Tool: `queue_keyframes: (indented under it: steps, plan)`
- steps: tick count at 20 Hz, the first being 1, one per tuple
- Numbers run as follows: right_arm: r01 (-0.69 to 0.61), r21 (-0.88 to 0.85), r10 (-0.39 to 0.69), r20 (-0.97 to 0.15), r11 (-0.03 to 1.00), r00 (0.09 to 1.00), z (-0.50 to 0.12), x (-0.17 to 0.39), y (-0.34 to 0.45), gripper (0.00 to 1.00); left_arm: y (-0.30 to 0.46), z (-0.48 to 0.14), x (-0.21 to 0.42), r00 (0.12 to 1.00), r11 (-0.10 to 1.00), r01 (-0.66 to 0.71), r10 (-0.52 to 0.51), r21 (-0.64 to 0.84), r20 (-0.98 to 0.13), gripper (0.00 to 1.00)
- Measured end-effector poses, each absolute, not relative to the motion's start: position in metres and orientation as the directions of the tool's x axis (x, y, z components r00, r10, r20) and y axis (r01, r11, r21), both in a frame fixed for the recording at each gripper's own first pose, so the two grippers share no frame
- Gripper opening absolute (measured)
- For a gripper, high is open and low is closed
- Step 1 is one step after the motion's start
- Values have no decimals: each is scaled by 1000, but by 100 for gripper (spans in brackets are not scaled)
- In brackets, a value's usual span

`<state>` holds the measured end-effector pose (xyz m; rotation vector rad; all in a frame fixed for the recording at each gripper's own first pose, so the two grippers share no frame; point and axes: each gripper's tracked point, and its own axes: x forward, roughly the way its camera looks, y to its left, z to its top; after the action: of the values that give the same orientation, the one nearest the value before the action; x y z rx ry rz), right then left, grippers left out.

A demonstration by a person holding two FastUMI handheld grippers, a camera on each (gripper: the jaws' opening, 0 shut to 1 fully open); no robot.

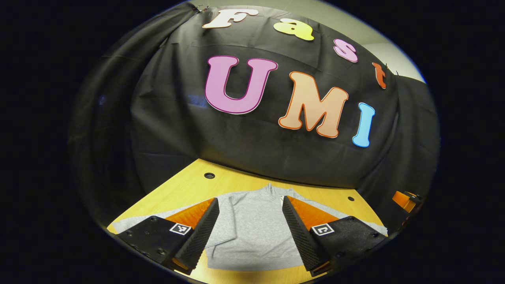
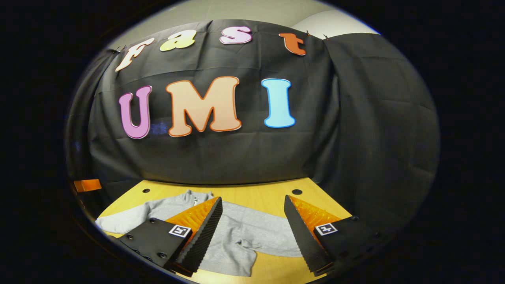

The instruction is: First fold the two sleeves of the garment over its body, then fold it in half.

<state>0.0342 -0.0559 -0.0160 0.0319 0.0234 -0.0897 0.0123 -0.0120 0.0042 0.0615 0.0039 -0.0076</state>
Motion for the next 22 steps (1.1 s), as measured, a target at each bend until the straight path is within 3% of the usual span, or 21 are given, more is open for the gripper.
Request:
queue_keyframes:
  steps: [11, 15, 22]
  plan:
    - [440, 64, -428, -143, 896, 892, -89, 25, -263, 97, -4, 1, 19, 999, 999, -13, 15, 52, -28, 94]
    - [504, 66, -482, -211, 861, 850, -135, 21, -326, 97, 2, 0, 21, 999, 998, -44, 45, 46, -30, 94]
    - [578, 95, -486, -442, 811, 754, -241, 34, -390, 95, 9, -6, 19, 995, 995, -88, 90, 38, -47, 94]
